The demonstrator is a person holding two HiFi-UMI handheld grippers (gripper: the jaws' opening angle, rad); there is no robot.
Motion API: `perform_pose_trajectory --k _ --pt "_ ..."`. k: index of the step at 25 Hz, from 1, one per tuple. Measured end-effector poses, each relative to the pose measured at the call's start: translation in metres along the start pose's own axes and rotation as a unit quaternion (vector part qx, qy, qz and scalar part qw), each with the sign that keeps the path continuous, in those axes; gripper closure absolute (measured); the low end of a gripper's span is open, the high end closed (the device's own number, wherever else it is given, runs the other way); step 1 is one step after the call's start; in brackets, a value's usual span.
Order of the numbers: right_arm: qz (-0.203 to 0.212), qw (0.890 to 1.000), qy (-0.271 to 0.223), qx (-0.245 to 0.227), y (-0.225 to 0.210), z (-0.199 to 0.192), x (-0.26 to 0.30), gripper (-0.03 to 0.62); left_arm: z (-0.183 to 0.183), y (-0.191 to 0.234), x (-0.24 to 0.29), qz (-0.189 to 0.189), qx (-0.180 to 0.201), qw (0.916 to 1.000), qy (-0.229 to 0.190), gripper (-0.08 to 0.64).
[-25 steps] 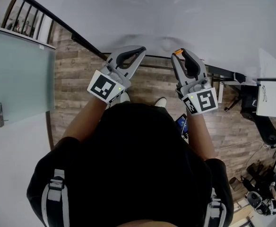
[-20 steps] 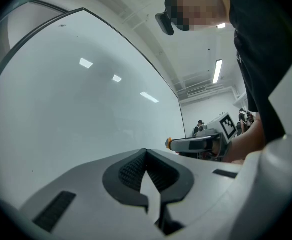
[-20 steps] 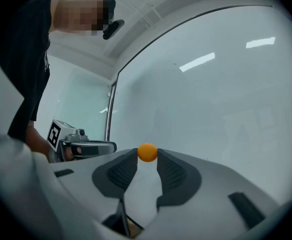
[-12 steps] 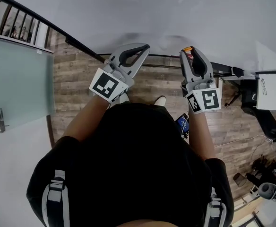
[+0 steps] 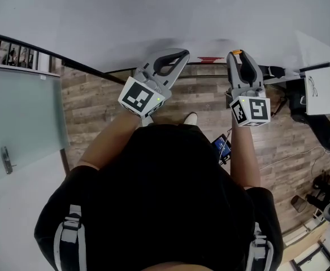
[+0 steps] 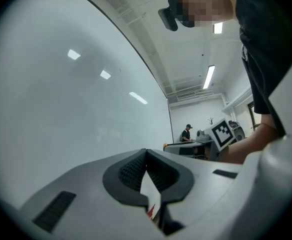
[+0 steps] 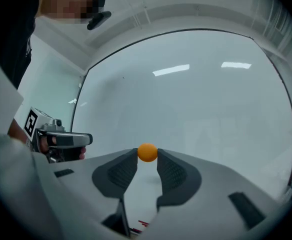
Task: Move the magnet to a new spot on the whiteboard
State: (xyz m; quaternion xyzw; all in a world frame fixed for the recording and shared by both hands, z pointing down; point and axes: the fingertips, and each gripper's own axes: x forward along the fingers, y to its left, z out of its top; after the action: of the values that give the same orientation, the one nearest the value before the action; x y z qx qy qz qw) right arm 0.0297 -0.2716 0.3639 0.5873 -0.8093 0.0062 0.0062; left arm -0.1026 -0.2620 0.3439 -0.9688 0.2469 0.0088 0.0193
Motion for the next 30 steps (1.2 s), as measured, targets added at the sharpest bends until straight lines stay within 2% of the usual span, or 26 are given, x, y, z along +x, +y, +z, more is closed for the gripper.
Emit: perform_pose_trajectory --k 10,18,30 --pt "-0.03 0.999 0.017 -0.007 -0.072 -0.014 -0.022 0.472 -0.016 -0.044 0.072 -0.017 0.006 0.9998 -0.001 0.557" --pt "-0.054 0.998 0.036 -0.003 -0.141 -0.036 -0.021 0.472 -0.026 -0.064 0.129 -0.01 0.013 0.9999 0.005 0.557" --pt "-0.066 0.997 0.046 0.004 -0.186 -0.05 -0.008 0.472 -0.038 -0.068 0.17 -0.003 0.013 0.9998 0.014 0.557"
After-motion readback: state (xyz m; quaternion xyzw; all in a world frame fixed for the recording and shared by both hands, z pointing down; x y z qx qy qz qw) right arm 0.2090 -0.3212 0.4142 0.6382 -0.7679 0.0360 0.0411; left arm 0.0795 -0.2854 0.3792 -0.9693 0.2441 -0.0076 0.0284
